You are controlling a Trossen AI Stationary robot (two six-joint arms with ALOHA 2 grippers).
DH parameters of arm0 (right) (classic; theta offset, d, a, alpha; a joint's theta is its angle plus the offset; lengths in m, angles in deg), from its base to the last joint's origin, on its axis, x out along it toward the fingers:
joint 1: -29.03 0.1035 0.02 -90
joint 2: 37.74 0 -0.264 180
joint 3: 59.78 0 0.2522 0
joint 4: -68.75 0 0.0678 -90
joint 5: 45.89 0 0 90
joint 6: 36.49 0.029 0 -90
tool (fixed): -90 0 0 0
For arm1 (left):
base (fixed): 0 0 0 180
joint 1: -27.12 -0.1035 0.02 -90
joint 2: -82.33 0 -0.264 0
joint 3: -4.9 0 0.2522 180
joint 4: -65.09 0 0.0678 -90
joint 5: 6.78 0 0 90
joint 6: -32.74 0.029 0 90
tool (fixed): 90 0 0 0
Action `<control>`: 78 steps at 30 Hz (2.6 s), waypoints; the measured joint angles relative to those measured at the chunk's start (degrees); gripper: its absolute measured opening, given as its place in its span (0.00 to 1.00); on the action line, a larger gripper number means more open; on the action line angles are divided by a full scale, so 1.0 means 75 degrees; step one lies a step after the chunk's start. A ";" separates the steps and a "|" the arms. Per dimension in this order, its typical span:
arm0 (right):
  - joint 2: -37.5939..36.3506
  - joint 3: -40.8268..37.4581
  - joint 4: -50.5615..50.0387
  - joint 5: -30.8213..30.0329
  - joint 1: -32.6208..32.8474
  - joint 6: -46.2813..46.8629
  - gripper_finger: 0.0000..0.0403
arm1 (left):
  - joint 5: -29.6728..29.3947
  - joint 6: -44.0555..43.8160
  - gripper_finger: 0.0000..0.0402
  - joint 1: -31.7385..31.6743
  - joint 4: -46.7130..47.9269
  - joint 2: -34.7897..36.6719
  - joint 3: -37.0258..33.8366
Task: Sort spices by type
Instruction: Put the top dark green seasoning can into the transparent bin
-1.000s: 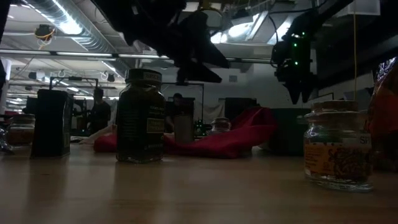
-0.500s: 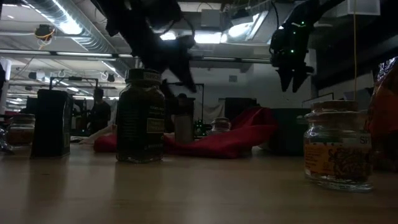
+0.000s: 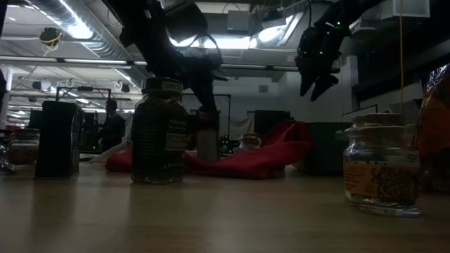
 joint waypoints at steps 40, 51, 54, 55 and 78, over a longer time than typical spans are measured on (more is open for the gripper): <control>0.0000 -0.0006 0.0543 0.0085 0.3420 -0.0264 0.79 | 0.0136 -0.0462 0.58 0.0321 -0.0274 -0.0992 0.0006; 0.0000 -0.0006 0.0348 0.1265 0.3912 -0.1029 0.79 | 0.0143 0.0203 0.23 0.0321 -0.0264 -0.0952 0.0006; 0.0000 -0.0006 0.0348 0.1695 0.4020 -0.1030 0.79 | 0.0140 0.0519 0.23 0.0321 -0.0276 -0.0904 0.0006; 0.0000 -0.0006 0.0348 0.1816 0.4036 -0.1031 0.79 | 0.0139 0.0641 0.23 0.0321 -0.0281 -0.0856 0.0005; 0.0000 -0.0012 0.0912 0.2627 0.5133 -0.1729 0.79 | 0.0137 0.3832 0.26 0.0378 -0.2564 0.0877 0.0000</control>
